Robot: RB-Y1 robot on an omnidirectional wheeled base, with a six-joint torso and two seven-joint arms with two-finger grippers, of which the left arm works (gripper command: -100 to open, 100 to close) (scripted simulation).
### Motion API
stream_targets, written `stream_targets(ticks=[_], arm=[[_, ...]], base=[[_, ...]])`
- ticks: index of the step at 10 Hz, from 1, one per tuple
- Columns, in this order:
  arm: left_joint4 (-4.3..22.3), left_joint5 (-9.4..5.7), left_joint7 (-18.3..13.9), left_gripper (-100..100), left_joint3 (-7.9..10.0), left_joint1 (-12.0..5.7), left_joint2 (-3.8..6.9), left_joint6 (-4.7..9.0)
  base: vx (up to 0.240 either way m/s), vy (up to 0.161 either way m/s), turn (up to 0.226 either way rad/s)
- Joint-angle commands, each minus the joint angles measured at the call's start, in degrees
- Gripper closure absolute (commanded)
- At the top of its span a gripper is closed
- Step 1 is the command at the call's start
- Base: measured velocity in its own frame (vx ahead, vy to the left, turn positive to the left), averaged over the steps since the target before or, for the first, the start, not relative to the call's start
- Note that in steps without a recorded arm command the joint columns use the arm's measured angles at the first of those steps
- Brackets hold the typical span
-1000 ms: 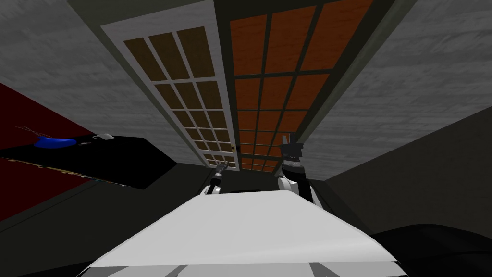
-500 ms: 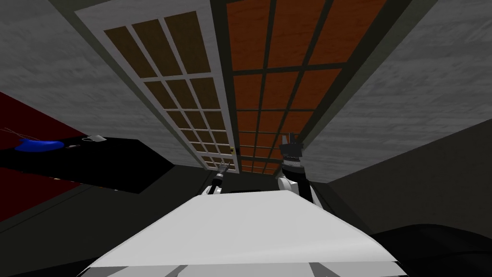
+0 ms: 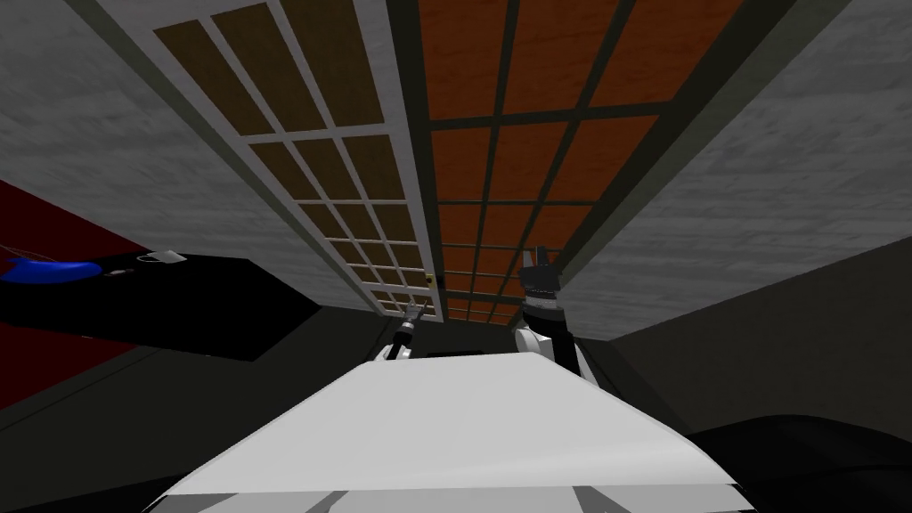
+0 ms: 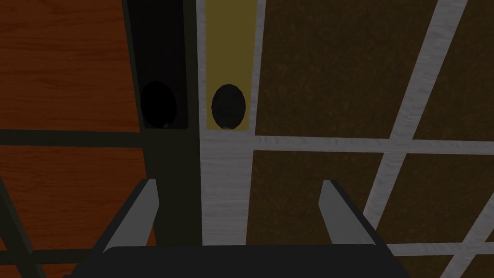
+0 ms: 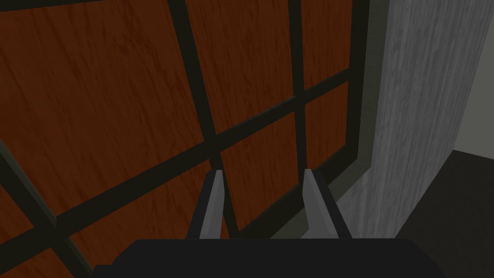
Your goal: Pull the door open
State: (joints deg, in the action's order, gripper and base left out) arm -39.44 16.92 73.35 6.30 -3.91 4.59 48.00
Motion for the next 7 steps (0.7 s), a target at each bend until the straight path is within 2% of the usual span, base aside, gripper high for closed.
stream_targets(ticks=[1,3,7], arm=[[0.6,-0.58,0.2,-100,0.52,1.15,0.68,0.04],[1.5,-1.47,0.6,-100,1.32,2.19,1.46,-0.04],[4.1,-4.42,1.8,-100,3.8,4.98,3.69,-0.27]], base=[[-0.169,-0.01,0.007],[-0.17,-0.006,-0.006],[-0.176,0.011,-0.019]])
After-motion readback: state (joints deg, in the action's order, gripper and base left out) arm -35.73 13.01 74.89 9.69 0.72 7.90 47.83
